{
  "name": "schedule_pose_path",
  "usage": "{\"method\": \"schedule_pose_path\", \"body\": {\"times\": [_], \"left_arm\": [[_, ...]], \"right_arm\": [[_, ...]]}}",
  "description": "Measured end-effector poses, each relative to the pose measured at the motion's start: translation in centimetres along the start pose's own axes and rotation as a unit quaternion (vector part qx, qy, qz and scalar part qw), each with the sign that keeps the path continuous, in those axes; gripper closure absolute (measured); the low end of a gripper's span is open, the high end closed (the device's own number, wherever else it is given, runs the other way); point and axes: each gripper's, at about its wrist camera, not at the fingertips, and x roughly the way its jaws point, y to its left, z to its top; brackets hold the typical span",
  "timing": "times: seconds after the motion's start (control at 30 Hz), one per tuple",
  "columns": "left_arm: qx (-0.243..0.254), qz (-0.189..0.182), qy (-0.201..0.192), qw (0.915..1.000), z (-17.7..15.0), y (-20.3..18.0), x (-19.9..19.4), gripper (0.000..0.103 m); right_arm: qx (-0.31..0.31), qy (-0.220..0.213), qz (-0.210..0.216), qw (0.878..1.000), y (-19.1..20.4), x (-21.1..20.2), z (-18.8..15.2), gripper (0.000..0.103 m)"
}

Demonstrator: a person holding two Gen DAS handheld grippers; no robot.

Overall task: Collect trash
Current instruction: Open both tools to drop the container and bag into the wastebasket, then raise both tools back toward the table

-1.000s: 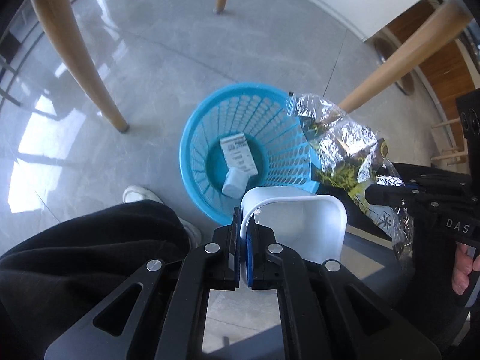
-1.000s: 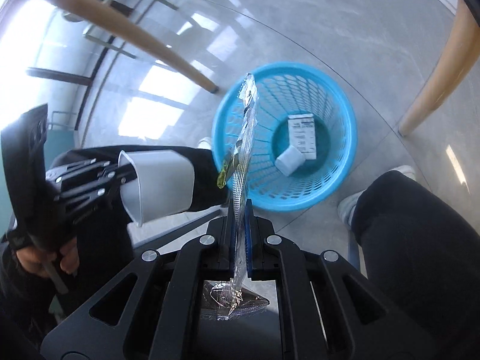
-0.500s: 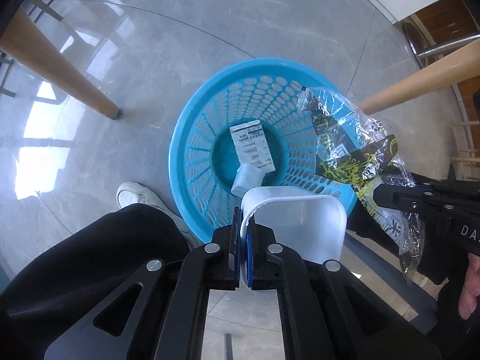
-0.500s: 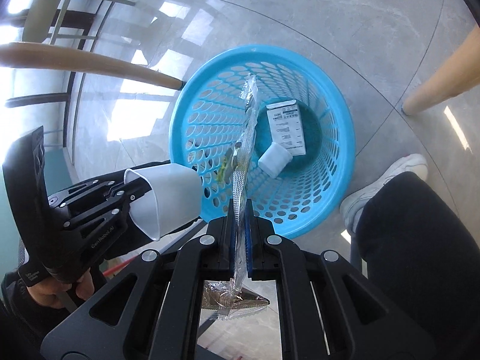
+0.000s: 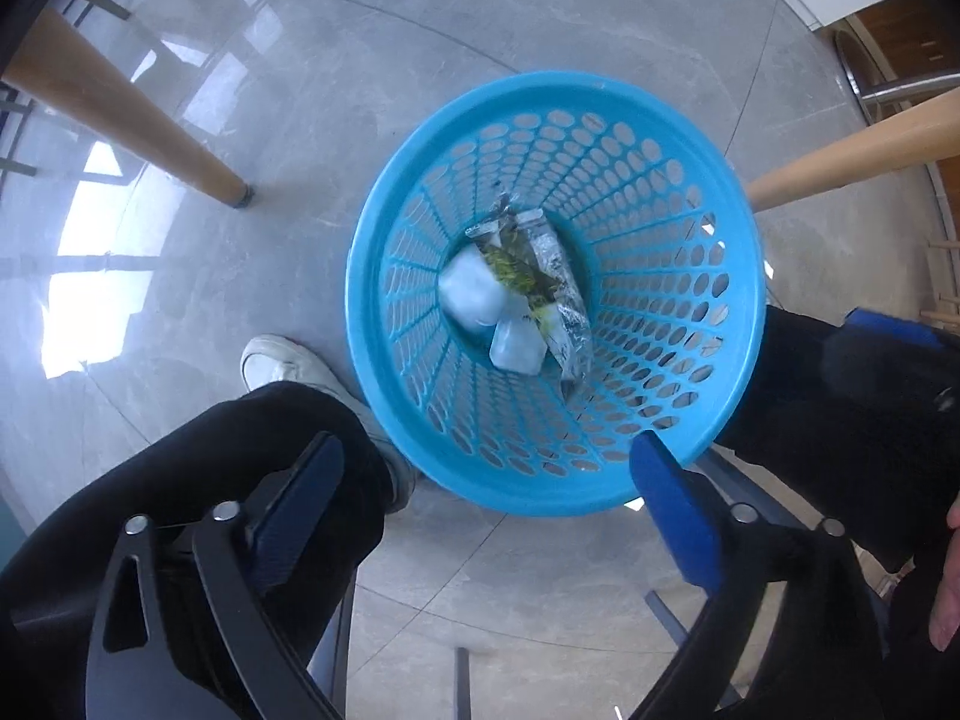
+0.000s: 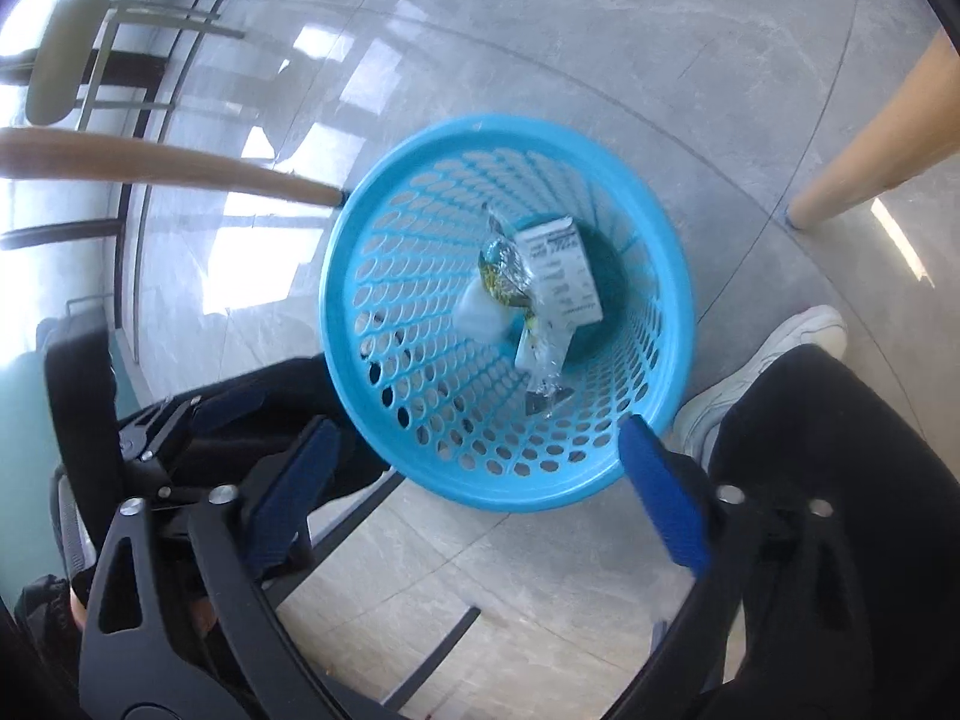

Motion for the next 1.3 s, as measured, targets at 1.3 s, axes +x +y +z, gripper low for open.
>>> {"method": "schedule_pose_path", "body": {"times": [1.3], "left_arm": [[0.080,-0.033,-0.163,0.9829,-15.2,-0.3,-16.0,0.006]], "right_arm": [[-0.112,-0.144,-0.039,0.982,5.6,-14.6,-17.3,0.009]]}}
